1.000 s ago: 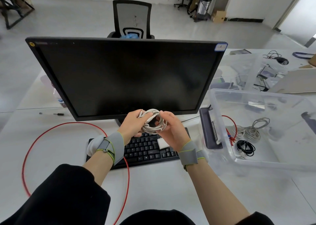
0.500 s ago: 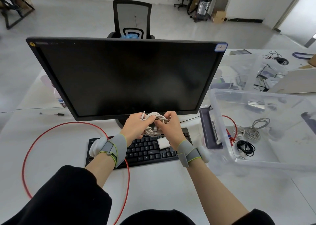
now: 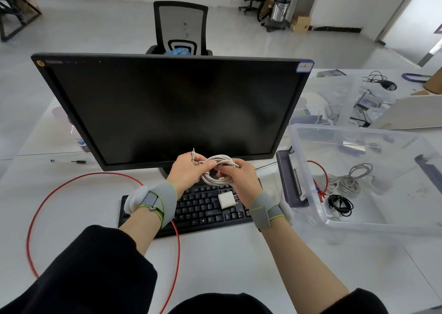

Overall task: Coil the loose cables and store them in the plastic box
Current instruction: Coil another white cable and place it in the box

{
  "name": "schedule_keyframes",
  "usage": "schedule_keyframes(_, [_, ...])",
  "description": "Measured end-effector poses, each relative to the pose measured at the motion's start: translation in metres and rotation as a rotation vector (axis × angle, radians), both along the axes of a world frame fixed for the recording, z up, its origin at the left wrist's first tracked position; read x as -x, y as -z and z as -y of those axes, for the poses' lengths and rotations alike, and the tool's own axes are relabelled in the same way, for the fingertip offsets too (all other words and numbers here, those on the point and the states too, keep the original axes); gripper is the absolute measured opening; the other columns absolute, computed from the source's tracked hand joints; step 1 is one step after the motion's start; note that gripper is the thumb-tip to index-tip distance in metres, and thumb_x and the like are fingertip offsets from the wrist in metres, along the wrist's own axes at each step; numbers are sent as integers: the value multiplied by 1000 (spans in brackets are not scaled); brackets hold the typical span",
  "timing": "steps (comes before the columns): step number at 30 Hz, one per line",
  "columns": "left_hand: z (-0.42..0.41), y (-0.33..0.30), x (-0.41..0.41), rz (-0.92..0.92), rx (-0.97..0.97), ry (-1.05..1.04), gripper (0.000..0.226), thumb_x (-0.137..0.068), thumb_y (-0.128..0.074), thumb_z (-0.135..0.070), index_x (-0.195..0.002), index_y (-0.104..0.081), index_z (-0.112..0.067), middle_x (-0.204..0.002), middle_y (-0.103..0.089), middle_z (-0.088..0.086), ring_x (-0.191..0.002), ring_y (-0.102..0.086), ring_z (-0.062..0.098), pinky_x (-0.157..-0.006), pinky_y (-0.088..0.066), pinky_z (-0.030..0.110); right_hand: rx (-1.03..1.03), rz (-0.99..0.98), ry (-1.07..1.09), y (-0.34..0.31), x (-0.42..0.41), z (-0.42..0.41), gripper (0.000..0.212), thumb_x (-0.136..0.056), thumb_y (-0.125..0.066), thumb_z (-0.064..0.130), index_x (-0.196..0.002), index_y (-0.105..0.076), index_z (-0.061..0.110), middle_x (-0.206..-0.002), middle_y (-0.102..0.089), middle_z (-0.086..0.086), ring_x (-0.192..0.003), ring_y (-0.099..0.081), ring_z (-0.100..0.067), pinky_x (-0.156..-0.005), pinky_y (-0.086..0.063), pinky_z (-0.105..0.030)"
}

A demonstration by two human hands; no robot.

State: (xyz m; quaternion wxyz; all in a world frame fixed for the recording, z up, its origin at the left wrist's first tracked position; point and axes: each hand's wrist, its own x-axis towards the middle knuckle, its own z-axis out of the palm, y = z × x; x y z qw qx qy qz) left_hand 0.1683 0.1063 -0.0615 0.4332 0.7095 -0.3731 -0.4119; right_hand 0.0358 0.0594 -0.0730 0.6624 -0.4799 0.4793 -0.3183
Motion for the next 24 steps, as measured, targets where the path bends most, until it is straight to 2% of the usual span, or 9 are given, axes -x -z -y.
schedule_keyframes(3, [0, 6, -2, 79, 4, -60, 27, -80, -73, -30, -92, -68, -7, -70, -60, -1, -60, -51, 8, -58, -40, 20, -8, -7, 7, 2, 2, 2, 17, -83, -63, -3, -100, -61, -2, -75, -63, -10, -64, -62, -15, -71, -51, -30])
schedule_keyframes(6, [-3, 9, -3, 177, -17, -72, 23, -81, -72, -30, -91, -68, -9, -79, -64, 0, -71, -56, 9, -63, -40, 20, 52, -106, 12, 6, 5, 2, 26, -87, -63, 10, -111, -63, -1, -87, -67, -11, -82, -64, -17, -83, -49, -31])
schedule_keyframes(9, [-5, 10, -1, 224, -52, -67, 23, -84, -69, -29, -95, -68, -8, -86, -66, 4, -82, -57, 14, -73, -39, 23, 344, -489, -57, 4, 6, -1, 41, -91, -59, 25, -126, -56, 4, -116, -63, -9, -110, -57, -19, -94, -41, -25])
schedule_keyframes(12, [-4, 8, 0, 241, -41, -99, 24, -87, -65, -28, -97, -68, -7, -83, -63, 2, -83, -55, 13, -74, -36, 23, 554, -747, -181, 3, 5, -4, 40, -91, -58, 24, -127, -56, 5, -122, -57, -11, -115, -51, -22, -97, -36, -26])
schedule_keyframes(14, [-2, 3, 1, 241, -20, -78, 22, -88, -64, -28, -98, -67, -9, -85, -62, 1, -84, -54, 12, -75, -36, 23, 447, -662, -136, 0, 7, -1, 29, -89, -60, 18, -112, -64, 0, -100, -63, -13, -96, -57, -23, -89, -42, -30])
schedule_keyframes(16, [0, -2, 2, 261, 6, -45, 21, -90, -61, -28, -100, -68, -10, -90, -63, 1, -89, -54, 13, -77, -35, 22, 121, -354, -64, -9, 9, 4, 12, -88, -61, 7, -89, -66, -4, -75, -59, -10, -72, -55, -20, -78, -49, -34])
schedule_keyframes(18, [3, -6, 2, 302, 28, -7, 20, -92, -58, -25, -100, -68, -10, -90, -62, 1, -93, -54, 15, -78, -33, 20, -148, -135, -34, -20, 11, 11, 13, -88, -60, 0, -75, -60, 0, -68, -54, -7, -57, -51, -13, -64, -51, -25])
schedule_keyframes(21, [11, -14, 11, 380, 38, 88, 23, -95, -53, -19, -110, -65, -8, -101, -58, 7, -97, -53, 18, -76, -29, 13, -165, -111, -10, -36, 19, 20, 14, -87, -61, -2, -73, -59, 1, -67, -53, -8, -53, -47, -11, -50, -49, -17])
schedule_keyframes(24, [22, -27, 27, 377, 79, 166, 40, -97, -46, -15, -135, -46, -3, -128, -45, 12, -108, -50, 20, -89, -30, 16, -70, -123, 59, -50, 32, 30, 7, -86, -61, -4, -80, -61, -7, -66, -51, -9, -57, -42, -14, -46, -46, -14])
